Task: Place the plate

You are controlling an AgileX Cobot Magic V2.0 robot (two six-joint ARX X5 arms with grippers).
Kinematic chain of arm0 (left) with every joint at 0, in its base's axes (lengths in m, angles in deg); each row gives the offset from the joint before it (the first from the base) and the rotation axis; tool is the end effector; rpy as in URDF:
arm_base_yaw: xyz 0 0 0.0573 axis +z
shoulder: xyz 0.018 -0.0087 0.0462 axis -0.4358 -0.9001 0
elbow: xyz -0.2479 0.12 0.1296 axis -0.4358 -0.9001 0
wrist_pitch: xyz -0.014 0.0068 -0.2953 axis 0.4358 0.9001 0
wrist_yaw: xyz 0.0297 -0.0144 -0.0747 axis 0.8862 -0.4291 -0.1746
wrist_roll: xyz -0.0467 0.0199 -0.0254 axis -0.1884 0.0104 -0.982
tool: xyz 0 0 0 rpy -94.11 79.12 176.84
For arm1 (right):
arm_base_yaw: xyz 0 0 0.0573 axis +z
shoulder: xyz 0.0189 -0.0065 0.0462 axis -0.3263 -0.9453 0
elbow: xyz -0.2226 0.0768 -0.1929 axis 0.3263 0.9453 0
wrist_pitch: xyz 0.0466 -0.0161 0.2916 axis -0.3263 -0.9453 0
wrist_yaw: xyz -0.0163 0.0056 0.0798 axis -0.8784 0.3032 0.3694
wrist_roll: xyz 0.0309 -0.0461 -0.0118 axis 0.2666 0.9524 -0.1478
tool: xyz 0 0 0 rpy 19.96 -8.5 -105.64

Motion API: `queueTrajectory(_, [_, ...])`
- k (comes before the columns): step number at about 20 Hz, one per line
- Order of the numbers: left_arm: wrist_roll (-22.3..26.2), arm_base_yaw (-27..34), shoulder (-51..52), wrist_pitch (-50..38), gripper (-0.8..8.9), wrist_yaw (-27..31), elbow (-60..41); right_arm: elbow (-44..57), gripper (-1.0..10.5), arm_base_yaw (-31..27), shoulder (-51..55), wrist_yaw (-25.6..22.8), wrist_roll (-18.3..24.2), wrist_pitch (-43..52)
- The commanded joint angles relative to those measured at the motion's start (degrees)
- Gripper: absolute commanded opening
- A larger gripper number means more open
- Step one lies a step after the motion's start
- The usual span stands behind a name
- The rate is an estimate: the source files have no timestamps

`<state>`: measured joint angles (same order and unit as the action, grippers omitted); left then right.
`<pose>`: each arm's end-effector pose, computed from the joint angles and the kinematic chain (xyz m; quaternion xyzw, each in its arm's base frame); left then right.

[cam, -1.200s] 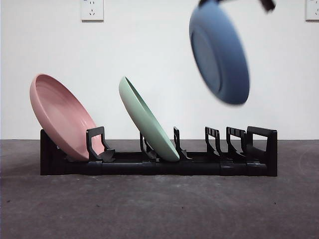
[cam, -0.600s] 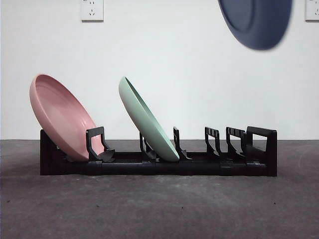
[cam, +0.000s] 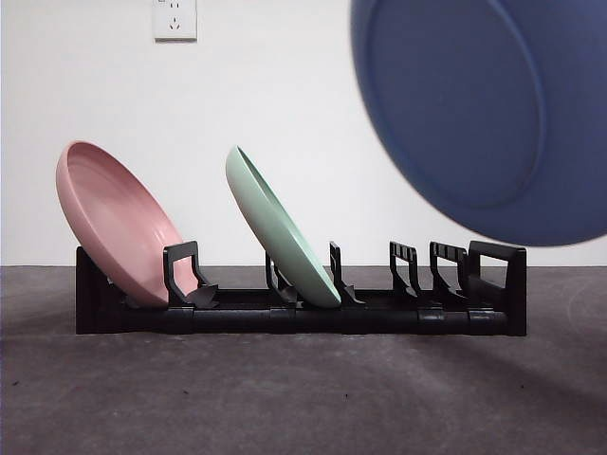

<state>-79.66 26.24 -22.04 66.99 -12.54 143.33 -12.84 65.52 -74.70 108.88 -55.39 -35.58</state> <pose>0.1439 -0.0087 0.3952 -0.1848 0.3989 -0.0756 0.8950 0.0832 0.1107 0.3262 0.0087 0.2848 0.5690 0.7714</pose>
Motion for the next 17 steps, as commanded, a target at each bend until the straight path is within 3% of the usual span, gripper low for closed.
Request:
queueTrajectory(1, [0.5, -0.1, -0.4, -0.6, 2.81, -0.3, 1.5, -0.6, 0.1, 9.8, -4.8, -7.5, 1.4, 0.8])
queueTrajectory(4, [0.5, -0.1, -0.4, -0.6, 2.81, -0.3, 1.5, -0.7, 0.1, 21.2, -13.5, -17.9, 2.0, 2.8])
queueTrajectory(7, [0.5, -0.1, -0.4, -0.6, 2.81, -0.3, 1.5, -1.5, 0.1, 27.0, -22.1, -23.4, 3.2, 7.5])
queueTrajectory(14, [0.9, -0.1, -0.4, -0.6, 2.81, -0.3, 1.5, -9.4, 0.1, 28.0, -40.3, -31.5, 10.6, 7.2])
queueTrajectory(17, [2.2, -0.1, -0.4, -0.6, 2.81, -0.3, 1.5, -11.0, 0.1, 27.9, -45.3, -32.9, 11.6, 7.1])
